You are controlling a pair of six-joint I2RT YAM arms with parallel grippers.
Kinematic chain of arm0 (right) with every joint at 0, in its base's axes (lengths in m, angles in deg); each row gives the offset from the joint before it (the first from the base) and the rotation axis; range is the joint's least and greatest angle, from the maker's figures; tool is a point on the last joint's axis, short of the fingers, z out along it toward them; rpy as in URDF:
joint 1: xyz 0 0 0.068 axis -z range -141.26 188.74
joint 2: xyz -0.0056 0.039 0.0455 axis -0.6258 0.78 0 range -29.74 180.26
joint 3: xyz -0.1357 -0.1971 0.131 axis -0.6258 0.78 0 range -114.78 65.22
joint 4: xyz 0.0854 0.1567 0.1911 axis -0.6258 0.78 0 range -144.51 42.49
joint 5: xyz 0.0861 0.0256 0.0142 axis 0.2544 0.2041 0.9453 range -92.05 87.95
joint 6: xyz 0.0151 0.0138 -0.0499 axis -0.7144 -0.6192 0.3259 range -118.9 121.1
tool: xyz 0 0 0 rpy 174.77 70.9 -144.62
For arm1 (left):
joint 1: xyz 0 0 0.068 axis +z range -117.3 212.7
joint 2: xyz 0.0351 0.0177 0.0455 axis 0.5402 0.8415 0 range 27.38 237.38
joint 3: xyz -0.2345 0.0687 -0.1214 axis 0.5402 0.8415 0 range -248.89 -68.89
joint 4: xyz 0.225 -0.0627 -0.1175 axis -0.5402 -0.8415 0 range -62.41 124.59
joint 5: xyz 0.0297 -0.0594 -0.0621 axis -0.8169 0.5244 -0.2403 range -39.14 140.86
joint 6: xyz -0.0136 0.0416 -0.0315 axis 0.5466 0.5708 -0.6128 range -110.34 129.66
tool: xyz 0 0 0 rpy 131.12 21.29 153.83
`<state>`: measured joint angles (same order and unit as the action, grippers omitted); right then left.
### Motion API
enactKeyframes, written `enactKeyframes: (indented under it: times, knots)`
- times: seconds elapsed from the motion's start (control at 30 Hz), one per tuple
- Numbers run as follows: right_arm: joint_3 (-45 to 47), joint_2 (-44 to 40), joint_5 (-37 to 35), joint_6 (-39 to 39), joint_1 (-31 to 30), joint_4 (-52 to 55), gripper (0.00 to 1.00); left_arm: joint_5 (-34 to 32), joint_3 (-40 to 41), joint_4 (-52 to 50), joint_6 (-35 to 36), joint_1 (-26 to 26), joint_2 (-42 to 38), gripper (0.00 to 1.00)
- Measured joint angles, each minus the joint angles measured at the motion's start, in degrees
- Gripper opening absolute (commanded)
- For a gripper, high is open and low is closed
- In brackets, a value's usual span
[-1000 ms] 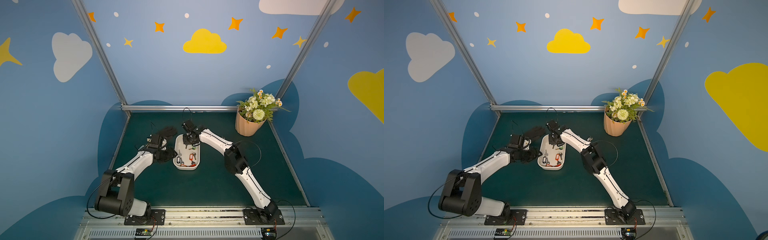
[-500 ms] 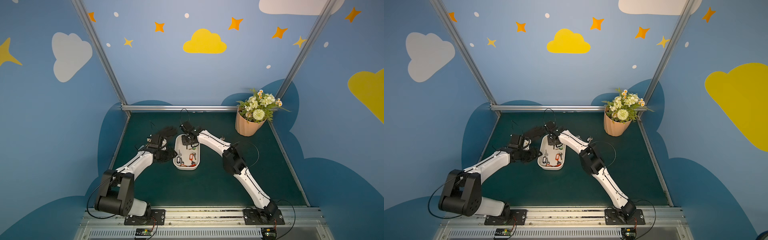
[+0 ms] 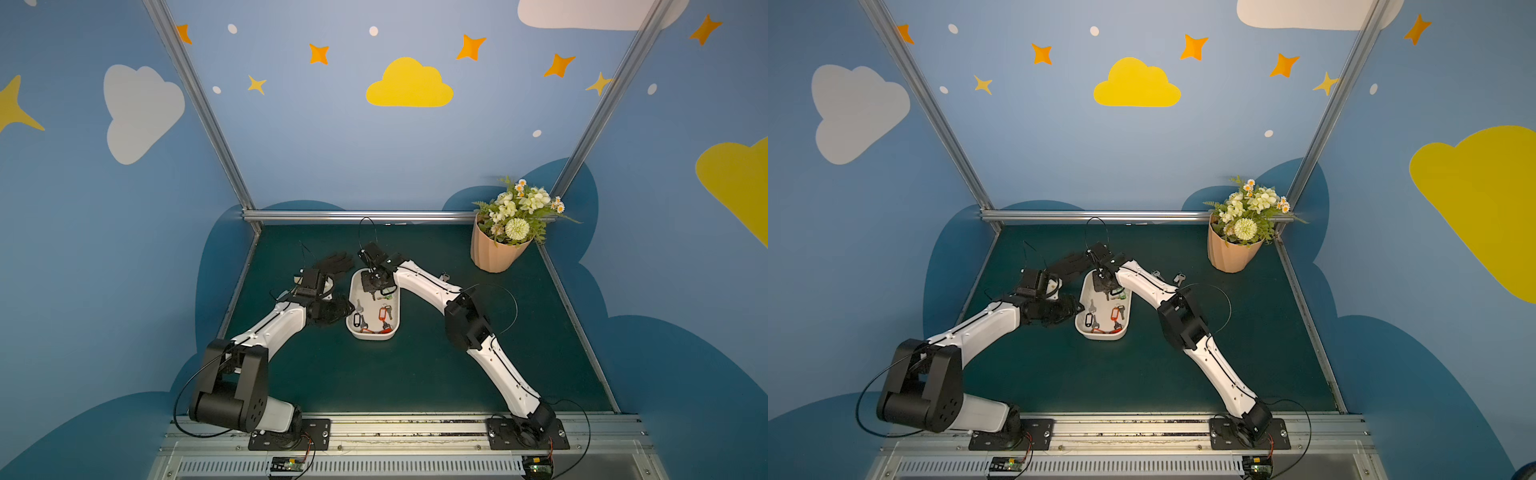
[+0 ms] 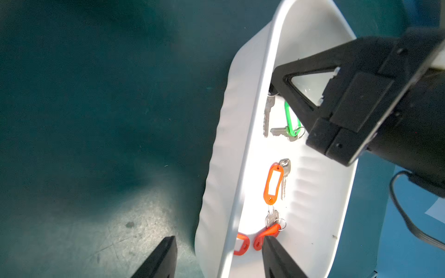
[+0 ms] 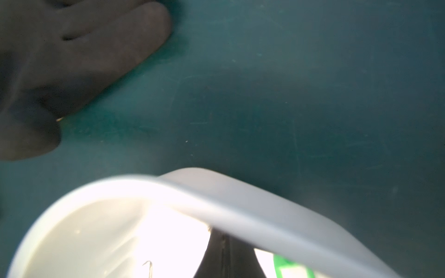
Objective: Take the keys out of the storage box
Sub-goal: Pick up the key from the storage box.
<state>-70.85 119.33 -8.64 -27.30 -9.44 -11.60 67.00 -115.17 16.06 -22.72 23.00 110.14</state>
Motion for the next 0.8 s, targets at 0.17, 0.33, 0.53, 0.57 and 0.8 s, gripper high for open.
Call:
enactKeyframes:
  times: [0.17, 0.33, 0.53, 0.57, 0.8]
  knots:
    - [0.8, -2.2, 1.3, 1.5, -0.6, 1.0, 0.0, -0.8, 0.0, -0.7, 0.0, 0.0, -1.9, 0.7]
    - [3.9, -7.5, 2.1, 2.2, -1.0, 1.0, 0.0, -3.0, 0.0, -1.3, 0.0, 0.0, -5.2, 0.77]
    - [9.0, -15.9, 2.2, 2.8, -1.0, 0.7, 0.0, -6.4, 0.6, -1.6, -0.1, 0.0, -10.0, 0.82]
    - [10.2, -17.4, 1.9, 3.0, -0.9, 0.6, 0.0, -6.9, 0.9, -1.5, -0.1, 0.0, -10.8, 0.84]
    - [23.1, -30.6, -0.5, 4.2, 0.8, 0.4, 0.0, -10.3, 2.6, -1.4, -0.3, 0.1, -14.6, 0.91]
